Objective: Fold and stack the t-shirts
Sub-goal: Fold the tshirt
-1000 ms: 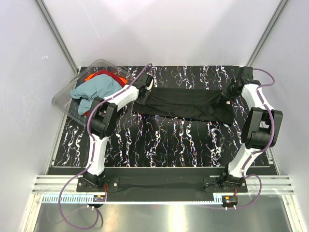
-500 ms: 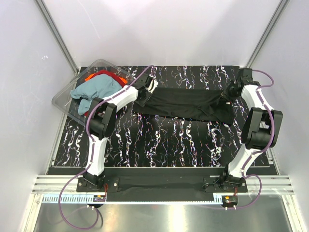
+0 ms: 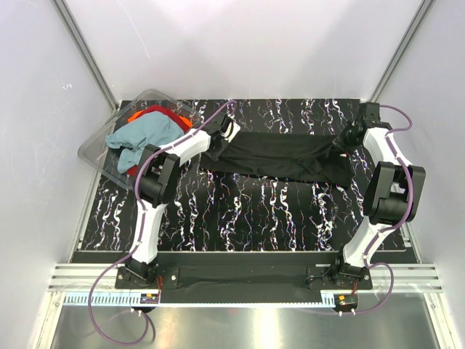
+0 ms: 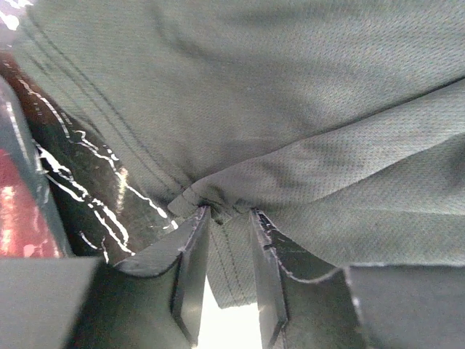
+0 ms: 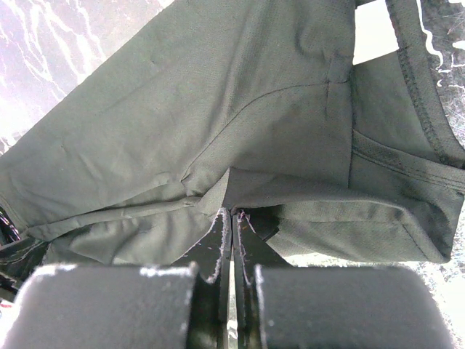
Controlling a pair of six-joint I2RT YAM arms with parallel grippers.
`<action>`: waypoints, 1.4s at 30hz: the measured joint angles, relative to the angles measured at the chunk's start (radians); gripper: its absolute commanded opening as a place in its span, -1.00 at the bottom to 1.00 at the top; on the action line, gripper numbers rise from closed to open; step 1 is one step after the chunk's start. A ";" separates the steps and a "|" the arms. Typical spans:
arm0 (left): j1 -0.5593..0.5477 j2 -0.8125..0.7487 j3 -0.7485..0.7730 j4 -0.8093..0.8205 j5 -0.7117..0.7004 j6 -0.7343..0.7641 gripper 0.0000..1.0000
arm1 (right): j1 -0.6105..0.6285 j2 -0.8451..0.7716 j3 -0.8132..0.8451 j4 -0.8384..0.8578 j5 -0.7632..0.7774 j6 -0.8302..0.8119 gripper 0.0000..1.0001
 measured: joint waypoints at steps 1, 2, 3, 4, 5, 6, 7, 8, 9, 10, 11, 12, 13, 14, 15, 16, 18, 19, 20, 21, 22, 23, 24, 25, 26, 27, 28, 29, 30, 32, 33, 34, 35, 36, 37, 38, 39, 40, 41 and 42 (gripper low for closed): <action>0.000 0.004 0.000 0.000 0.000 0.002 -0.38 | 0.000 0.000 0.000 0.000 0.000 0.000 -1.00; 0.000 0.007 0.000 0.000 -0.001 0.005 -0.40 | 0.000 0.000 0.000 0.000 0.000 0.000 -1.00; 0.000 0.007 0.000 0.000 -0.002 0.007 -0.45 | 0.000 0.000 0.000 0.000 0.000 0.000 -1.00; 0.000 0.007 0.000 0.001 -0.004 0.009 -0.46 | 0.000 0.000 0.000 0.000 0.000 0.000 -1.00; 0.000 0.007 0.000 0.001 -0.007 0.011 -0.48 | 0.000 0.000 0.000 0.000 0.000 0.000 -1.00; 0.000 0.008 0.000 0.001 -0.009 0.014 -0.48 | 0.000 0.000 0.000 0.000 0.000 0.000 -1.00; 0.000 0.008 0.000 0.001 -0.011 0.017 -0.48 | 0.000 0.000 0.000 0.000 0.000 0.000 -1.00; 0.000 0.008 0.000 0.001 -0.016 0.022 -0.46 | 0.000 0.000 0.000 0.000 0.000 -0.001 -1.00; 0.000 0.008 0.000 0.001 -0.019 0.023 -0.46 | 0.000 0.000 0.000 0.000 0.000 -0.002 -1.00; 0.000 0.010 0.001 0.001 -0.021 0.024 -0.44 | 0.000 0.000 0.000 0.000 0.000 -0.002 -1.00; 0.000 0.014 0.005 0.000 -0.023 0.027 -0.44 | 0.000 0.000 0.000 0.000 0.000 -0.002 -1.00; 0.000 0.019 0.010 0.001 -0.026 0.030 -0.42 | 0.000 0.000 0.000 0.000 0.000 -0.002 -1.00; 0.000 0.021 0.014 0.002 -0.029 0.031 -0.40 | 0.000 0.000 0.000 0.000 0.000 -0.002 -1.00; 0.000 0.022 0.015 0.003 -0.031 0.033 -0.38 | 0.000 0.000 0.000 0.000 0.000 -0.002 -1.00; 0.000 0.022 0.015 0.004 -0.031 0.033 -0.35 | 0.000 0.000 0.000 0.000 0.000 -0.002 -1.00; 0.000 0.022 0.015 0.004 -0.034 0.034 -0.32 | 0.000 0.000 0.000 0.000 0.000 -0.002 -1.00; 0.000 0.022 0.015 0.006 -0.042 0.034 -0.28 | 0.000 0.000 0.000 0.000 0.000 -0.003 -1.00; 0.000 0.022 0.015 0.006 -0.046 0.034 -0.28 | 0.000 0.000 0.000 0.000 0.000 -0.003 -1.00; 0.000 0.022 0.015 0.007 -0.050 0.035 -0.26 | 0.000 0.000 0.000 0.000 0.000 -0.003 -1.00; 0.000 0.023 0.015 0.008 -0.054 0.035 -0.26 | 0.000 -0.001 0.000 0.000 0.000 -0.003 -1.00; 0.000 0.023 0.015 0.008 -0.057 0.035 -0.26 | 0.000 -0.002 0.000 0.000 0.000 -0.003 -1.00; 0.000 0.023 0.017 0.008 -0.058 0.035 -0.31 | 0.000 -0.002 0.000 0.000 0.000 -0.003 -1.00; 0.000 0.024 0.018 0.009 -0.059 0.035 -0.35 | 0.000 -0.003 0.000 0.000 0.000 -0.003 -1.00; 0.000 0.025 0.019 0.009 -0.059 0.037 -0.41 | 0.000 -0.003 0.000 0.000 0.000 -0.003 -1.00; 0.000 0.027 0.019 0.011 -0.059 0.040 -0.51 | 0.000 -0.003 0.000 0.000 0.000 -0.003 -1.00; 0.000 0.027 0.019 0.011 -0.059 0.041 -0.67 | 0.000 -0.003 0.000 0.000 0.000 -0.003 -1.00; 0.000 0.029 0.020 0.011 -0.059 0.043 -0.76 | 0.000 -0.003 0.000 0.000 0.000 -0.003 -1.00; 0.000 0.032 0.021 0.011 -0.059 0.047 -0.82 | 0.000 -0.003 0.000 0.000 0.000 -0.003 -1.00; 0.000 0.035 0.022 0.011 -0.060 0.053 -0.96 | 0.000 -0.003 0.000 0.000 0.000 -0.003 -1.00; 0.000 0.036 0.024 0.012 -0.063 0.056 -1.00 | 0.000 -0.003 0.000 0.000 0.000 -0.003 -1.00; 0.000 0.036 0.024 0.012 -0.064 0.059 -1.00 | 0.000 -0.003 0.000 0.000 0.000 -0.003 -1.00; 0.000 0.036 0.024 0.012 -0.066 0.059 -1.00 | 0.000 -0.003 0.000 0.000 0.000 -0.003 -1.00; 0.000 0.036 0.024 0.012 -0.068 0.059 -1.00 | 0.000 -0.003 0.000 0.000 0.000 -0.003 -1.00; 0.000 0.036 0.024 0.012 -0.069 0.059 -1.00 | 0.000 -0.003 0.000 0.000 0.000 -0.003 -1.00; 0.000 0.035 0.024 0.011 -0.072 0.058 -1.00 | 0.000 -0.003 0.000 0.000 0.000 -0.003 -1.00; 0.000 0.035 0.024 0.011 -0.074 0.058 -1.00 | 0.000 -0.004 0.000 0.000 0.000 -0.003 -1.00; 0.000 0.034 0.024 0.010 -0.075 0.055 -1.00 | 0.000 -0.005 0.000 0.000 0.000 -0.003 -1.00; 0.000 0.031 0.023 0.007 -0.075 0.051 -1.00 | 0.000 -0.008 0.000 0.000 0.000 -0.003 -1.00; 0.000 0.026 0.022 0.003 -0.075 0.046 -1.00 | 0.000 -0.013 0.000 0.000 0.000 -0.003 -1.00; 0.000 0.019 0.018 0.000 -0.075 0.040 -1.00 | 0.000 -0.018 0.000 0.000 0.000 -0.003 -1.00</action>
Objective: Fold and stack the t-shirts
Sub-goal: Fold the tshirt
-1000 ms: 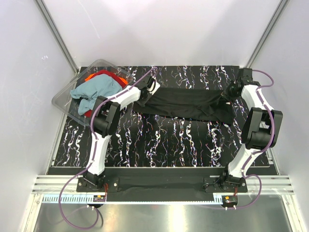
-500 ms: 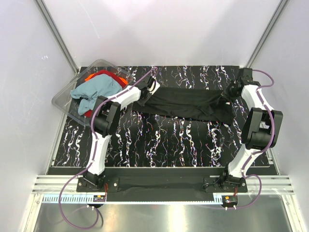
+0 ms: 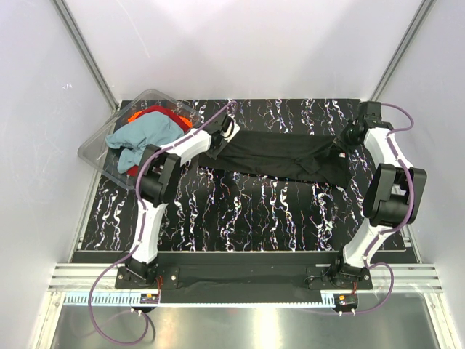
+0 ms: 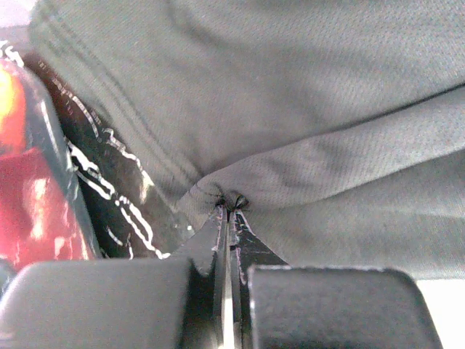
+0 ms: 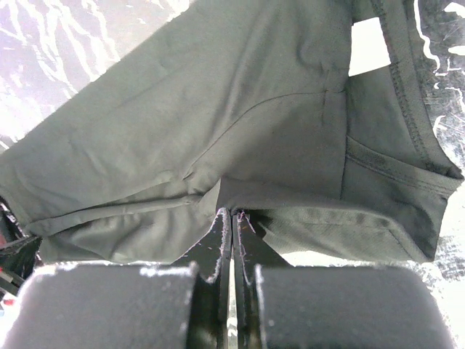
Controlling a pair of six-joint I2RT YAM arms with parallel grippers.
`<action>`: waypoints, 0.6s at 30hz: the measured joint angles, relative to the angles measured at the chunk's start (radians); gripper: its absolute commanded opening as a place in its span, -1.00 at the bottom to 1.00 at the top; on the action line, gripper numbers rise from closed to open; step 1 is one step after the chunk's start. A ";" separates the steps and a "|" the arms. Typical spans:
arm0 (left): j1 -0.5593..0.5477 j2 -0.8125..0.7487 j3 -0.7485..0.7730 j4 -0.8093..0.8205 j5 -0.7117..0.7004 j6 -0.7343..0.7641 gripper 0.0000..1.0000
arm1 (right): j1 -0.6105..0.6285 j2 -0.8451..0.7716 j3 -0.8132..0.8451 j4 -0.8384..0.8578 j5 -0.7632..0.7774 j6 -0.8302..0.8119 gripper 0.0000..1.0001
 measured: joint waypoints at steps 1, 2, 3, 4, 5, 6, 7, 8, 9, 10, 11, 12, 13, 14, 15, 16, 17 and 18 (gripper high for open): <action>0.000 -0.011 -0.009 -0.001 0.000 -0.006 -1.00 | 0.000 -0.008 -0.001 0.000 0.000 0.000 -1.00; 0.000 -0.028 -0.023 -0.002 0.000 -0.013 -1.00 | 0.000 -0.018 -0.003 0.000 0.000 0.000 -1.00; -0.001 -0.042 -0.034 -0.004 0.000 -0.019 -1.00 | 0.000 -0.030 -0.005 -0.001 0.001 0.000 -1.00; -0.001 -0.059 -0.047 -0.005 0.000 -0.026 -1.00 | 0.000 -0.040 -0.006 -0.002 0.002 0.000 -1.00; -0.001 -0.075 -0.060 -0.006 0.000 -0.035 -1.00 | 0.000 -0.049 -0.006 -0.002 0.002 0.000 -1.00; -0.001 -0.091 -0.071 -0.008 0.000 -0.042 -1.00 | 0.000 -0.053 -0.006 -0.003 0.003 0.000 -1.00; -0.001 -0.105 -0.082 -0.010 0.000 -0.047 -1.00 | 0.000 -0.057 -0.006 -0.004 0.004 -0.001 -1.00; -0.001 -0.116 -0.091 -0.011 -0.003 -0.055 -1.00 | 0.000 -0.057 -0.006 -0.006 0.007 -0.003 -1.00; -0.001 -0.125 -0.096 -0.013 -0.005 -0.061 -1.00 | 0.000 -0.057 -0.006 -0.009 0.010 -0.004 -1.00; -0.001 -0.130 -0.099 -0.013 -0.006 -0.068 -1.00 | 0.000 -0.057 -0.006 -0.016 0.014 -0.006 -1.00; -0.001 -0.131 -0.099 -0.014 -0.007 -0.072 -1.00 | 0.000 -0.057 -0.005 -0.024 0.021 -0.008 -1.00; -0.001 -0.131 -0.099 -0.014 -0.008 -0.077 -1.00 | 0.000 -0.057 -0.003 -0.028 0.028 -0.011 -1.00; 0.000 -0.131 -0.099 -0.016 -0.009 -0.084 -1.00 | 0.000 -0.056 0.001 -0.032 0.035 -0.014 -1.00; 0.001 -0.131 -0.099 -0.021 -0.009 -0.090 -1.00 | 0.000 -0.051 0.009 -0.037 0.039 -0.019 -1.00; 0.002 -0.131 -0.097 -0.029 -0.010 -0.095 -1.00 | 0.000 -0.044 0.023 -0.041 0.045 -0.022 -1.00; 0.003 -0.129 -0.090 -0.042 -0.013 -0.101 -1.00 | 0.000 -0.033 0.038 -0.041 0.052 -0.026 -1.00; 0.005 -0.126 -0.083 -0.049 -0.016 -0.106 -1.00 | 0.000 -0.024 0.049 -0.041 0.056 -0.029 -1.00; 0.007 -0.121 -0.071 -0.058 -0.023 -0.111 -1.00 | 0.000 -0.011 0.064 -0.043 0.062 -0.033 -1.00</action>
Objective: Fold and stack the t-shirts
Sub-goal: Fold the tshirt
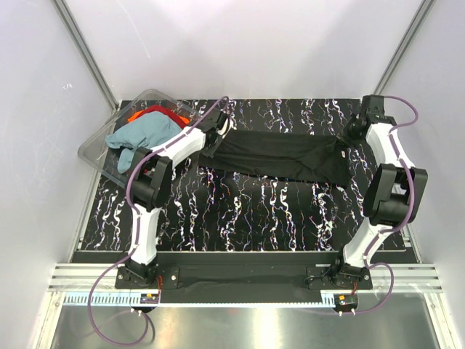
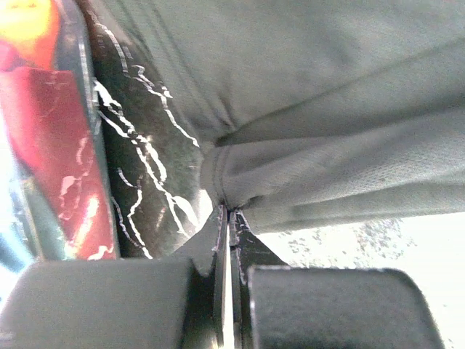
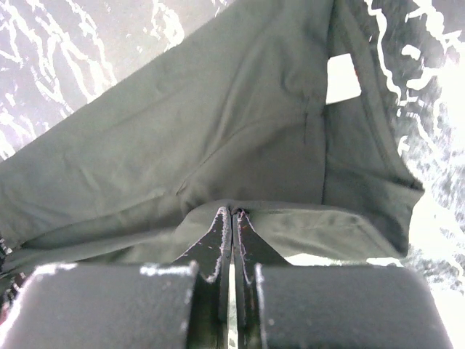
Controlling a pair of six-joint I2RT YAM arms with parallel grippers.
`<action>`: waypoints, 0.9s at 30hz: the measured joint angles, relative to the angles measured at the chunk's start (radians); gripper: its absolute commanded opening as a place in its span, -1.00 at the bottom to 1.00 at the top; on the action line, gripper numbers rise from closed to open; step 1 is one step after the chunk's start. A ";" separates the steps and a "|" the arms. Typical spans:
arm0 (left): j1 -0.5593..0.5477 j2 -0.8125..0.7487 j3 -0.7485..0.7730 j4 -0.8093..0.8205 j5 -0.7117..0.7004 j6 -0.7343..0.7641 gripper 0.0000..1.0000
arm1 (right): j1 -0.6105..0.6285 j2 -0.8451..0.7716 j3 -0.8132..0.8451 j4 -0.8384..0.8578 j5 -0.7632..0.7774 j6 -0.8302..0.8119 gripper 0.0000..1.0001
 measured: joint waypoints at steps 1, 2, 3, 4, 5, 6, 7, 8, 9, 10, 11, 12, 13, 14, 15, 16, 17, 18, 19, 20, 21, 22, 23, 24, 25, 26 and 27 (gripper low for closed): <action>0.003 0.008 0.014 -0.005 -0.005 -0.006 -1.00 | 0.000 0.011 0.011 0.000 0.004 -0.004 -1.00; 0.006 0.016 0.027 -0.008 -0.010 -0.011 -1.00 | 0.000 0.026 0.025 -0.002 0.009 -0.010 -1.00; 0.010 0.027 0.042 -0.010 -0.013 -0.017 -1.00 | 0.000 0.041 0.038 -0.002 0.016 -0.014 -1.00; 0.014 0.036 0.054 -0.013 -0.015 -0.025 -1.00 | 0.000 0.057 0.050 -0.003 0.021 -0.019 -1.00; 0.020 0.045 0.066 -0.018 -0.016 -0.032 -1.00 | 0.000 0.072 0.059 -0.003 0.023 -0.021 -1.00; 0.026 0.052 0.075 -0.022 -0.017 -0.039 -1.00 | 0.000 0.087 0.068 -0.004 0.025 -0.024 -1.00; 0.032 0.059 0.081 -0.026 -0.017 -0.043 -1.00 | 0.000 0.100 0.074 -0.003 0.026 -0.026 -1.00; 0.038 0.064 0.087 -0.031 -0.018 -0.045 -1.00 | 0.000 0.116 0.082 -0.005 0.026 -0.029 -1.00; 0.042 0.070 0.091 -0.034 -0.019 -0.047 -1.00 | 0.000 0.130 0.092 -0.007 0.025 -0.030 -1.00; 0.044 0.076 0.096 -0.039 -0.020 -0.048 -1.00 | 0.000 0.145 0.103 -0.008 0.025 -0.032 -1.00; 0.047 0.080 0.100 -0.042 -0.022 -0.048 -1.00 | 0.000 0.159 0.115 -0.008 0.024 -0.033 -1.00; 0.050 0.087 0.106 -0.046 -0.024 -0.048 -1.00 | 0.000 0.172 0.127 -0.009 0.023 -0.034 -1.00; 0.051 0.093 0.111 -0.049 -0.026 -0.049 -1.00 | 0.000 0.183 0.137 -0.009 0.022 -0.034 -1.00; 0.053 0.101 0.117 -0.052 -0.027 -0.050 -1.00 | 0.000 0.193 0.146 -0.010 0.020 -0.035 -1.00; 0.053 0.108 0.124 -0.053 -0.028 -0.050 -1.00 | 0.000 0.200 0.153 -0.011 0.020 -0.036 -1.00; 0.053 0.116 0.130 -0.054 -0.029 -0.050 -1.00 | 0.000 0.209 0.165 -0.011 0.019 -0.037 -1.00; 0.053 0.123 0.136 -0.055 -0.031 -0.051 -1.00 | 0.000 0.218 0.176 -0.011 0.020 -0.037 -1.00; 0.053 0.130 0.142 -0.055 -0.031 -0.051 -1.00 | 0.000 0.225 0.185 -0.011 0.019 -0.037 -1.00; 0.054 0.137 0.146 -0.056 -0.033 -0.051 -1.00 | 0.000 0.233 0.195 -0.010 0.019 -0.037 -1.00; 0.053 0.142 0.151 -0.058 -0.034 -0.051 -0.99 | 0.000 0.240 0.202 -0.010 0.019 -0.037 -1.00; 0.053 0.144 0.153 -0.058 -0.035 -0.051 -0.96 | 0.000 0.247 0.209 -0.011 0.018 -0.037 -1.00; 0.053 0.145 0.154 -0.060 -0.037 -0.051 -0.95 | 0.000 0.255 0.216 -0.010 0.016 -0.038 -1.00; 0.053 0.146 0.158 -0.061 -0.039 -0.051 -0.95 | 0.000 0.262 0.222 -0.011 0.015 -0.038 -1.00; 0.053 0.146 0.163 -0.062 -0.041 -0.054 -0.95 | 0.000 0.269 0.229 -0.011 0.015 -0.039 -0.99; 0.053 0.148 0.170 -0.063 -0.044 -0.055 -0.95 | 0.000 0.277 0.236 -0.011 0.014 -0.040 -0.98; 0.053 0.148 0.176 -0.062 -0.047 -0.056 -0.95 | 0.000 0.282 0.241 -0.011 0.012 -0.040 -0.97; 0.053 0.148 0.182 -0.063 -0.050 -0.058 -0.95 | 0.000 0.287 0.245 -0.011 0.010 -0.041 -0.95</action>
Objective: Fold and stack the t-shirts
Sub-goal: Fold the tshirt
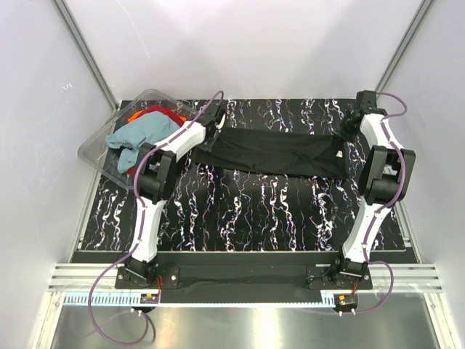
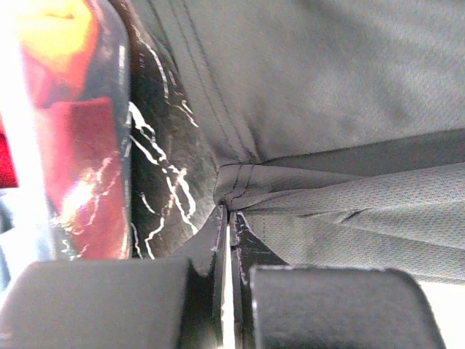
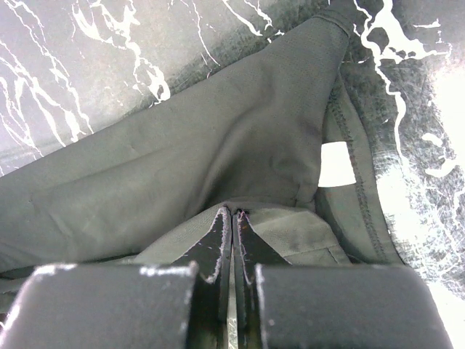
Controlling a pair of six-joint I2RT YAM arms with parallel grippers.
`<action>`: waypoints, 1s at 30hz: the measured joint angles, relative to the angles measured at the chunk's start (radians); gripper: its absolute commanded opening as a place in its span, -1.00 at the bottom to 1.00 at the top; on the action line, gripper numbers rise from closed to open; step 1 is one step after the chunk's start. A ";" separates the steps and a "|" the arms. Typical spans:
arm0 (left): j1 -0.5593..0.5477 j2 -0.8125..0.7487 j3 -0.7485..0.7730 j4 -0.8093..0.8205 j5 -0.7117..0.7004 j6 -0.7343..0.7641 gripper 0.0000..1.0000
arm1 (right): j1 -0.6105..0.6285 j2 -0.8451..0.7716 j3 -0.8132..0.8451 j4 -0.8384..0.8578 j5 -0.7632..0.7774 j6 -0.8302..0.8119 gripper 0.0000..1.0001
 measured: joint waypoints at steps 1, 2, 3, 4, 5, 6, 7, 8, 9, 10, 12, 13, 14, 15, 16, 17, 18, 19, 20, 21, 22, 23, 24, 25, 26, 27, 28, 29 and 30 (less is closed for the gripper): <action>0.000 0.000 0.006 0.000 -0.004 -0.001 -0.93 | 0.000 0.003 0.002 -0.001 -0.002 0.000 -0.93; 0.000 0.000 0.012 0.000 -0.007 -0.001 -0.79 | 0.000 0.006 0.003 -0.001 -0.002 0.000 -0.85; 0.000 0.000 0.017 -0.001 -0.011 -0.002 -0.67 | 0.000 0.006 0.003 -0.003 -0.002 0.000 -0.82; 0.000 0.000 0.020 -0.002 -0.014 -0.003 -0.57 | 0.000 0.007 0.003 -0.005 -0.003 0.000 -0.80; 0.000 0.000 0.022 -0.002 -0.019 -0.005 -0.46 | 0.000 0.008 0.003 -0.006 -0.004 0.001 -0.74; 0.000 0.000 0.024 -0.005 -0.026 -0.007 -0.39 | 0.000 0.008 0.003 -0.010 -0.005 0.002 -0.70; 0.000 0.000 0.025 -0.007 -0.034 -0.010 -0.34 | 0.000 0.008 0.003 -0.013 -0.005 0.003 -0.66; 0.000 0.000 0.026 -0.012 -0.042 -0.013 -0.28 | 0.000 0.008 0.003 -0.018 -0.004 0.005 -0.58; -0.001 0.000 0.026 -0.015 -0.047 -0.017 -0.26 | 0.000 0.008 0.003 -0.023 -0.001 0.009 -0.55; -0.003 0.000 0.026 -0.020 -0.052 -0.023 -0.24 | 0.000 0.008 0.003 -0.030 0.003 0.010 -0.52; -0.006 -0.002 0.026 -0.031 -0.055 -0.035 -0.21 | 0.000 0.008 0.004 -0.047 0.016 0.023 -0.43; -0.007 -0.005 0.025 -0.039 -0.053 -0.047 -0.20 | 0.000 0.007 0.005 -0.057 0.021 0.030 -0.40; -0.009 -0.013 0.024 -0.046 -0.047 -0.060 -0.19 | 0.000 0.004 0.005 -0.068 0.027 0.037 -0.39; -0.011 -0.025 0.019 -0.050 -0.033 -0.079 -0.17 | 0.000 -0.001 0.005 -0.082 0.037 0.047 -0.37; -0.013 -0.043 0.009 -0.049 -0.016 -0.091 -0.17 | 0.000 -0.010 0.003 -0.096 0.042 0.057 -0.35; -0.015 -0.074 -0.009 -0.053 0.007 -0.112 -0.17 | 0.000 -0.026 -0.003 -0.104 0.046 0.068 -0.34; -0.016 -0.106 -0.026 -0.057 0.032 -0.132 -0.17 | 0.000 -0.050 -0.019 -0.106 0.051 0.077 -0.35; -0.017 -0.134 -0.039 -0.058 0.053 -0.147 -0.17 | 0.000 -0.080 -0.039 -0.110 0.054 0.085 -0.35; -0.018 -0.167 -0.054 -0.060 0.077 -0.164 -0.17 | 0.000 -0.114 -0.062 -0.115 0.058 0.094 -0.35; -0.019 -0.200 -0.068 -0.060 0.100 -0.183 -0.17 | 0.000 -0.150 -0.085 -0.119 0.060 0.102 -0.35; -0.021 -0.229 -0.082 -0.057 0.121 -0.202 -0.17 | 0.000 -0.183 -0.106 -0.122 0.060 0.108 -0.36; -0.022 -0.251 -0.095 -0.055 0.137 -0.218 -0.17 | 0.000 -0.212 -0.126 -0.126 0.061 0.114 -0.36; -0.023 -0.271 -0.110 -0.050 0.154 -0.239 -0.17 | 0.000 -0.232 -0.140 -0.127 0.061 0.117 -0.37; -0.023 -0.282 -0.125 -0.046 0.169 -0.258 -0.17 | 0.000 -0.249 -0.154 -0.127 0.060 0.120 -0.37; -0.021 -0.285 -0.137 -0.041 0.181 -0.275 -0.17 | 0.000 -0.260 -0.171 -0.123 0.060 0.124 -0.38; -0.020 -0.284 -0.148 -0.037 0.191 -0.291 -0.17 | 0.000 -0.265 -0.186 -0.123 0.060 0.128 -0.38; -0.016 -0.278 -0.161 -0.035 0.204 -0.309 -0.17 | 0.000 -0.266 -0.201 -0.122 0.059 0.132 -0.39; -0.012 -0.267 -0.170 -0.037 0.209 -0.325 -0.17 | 0.000 -0.264 -0.219 -0.122 0.059 0.135 -0.39; -0.006 -0.254 -0.173 -0.039 0.216 -0.341 -0.17 | 0.000 -0.262 -0.237 -0.123 0.059 0.139 -0.39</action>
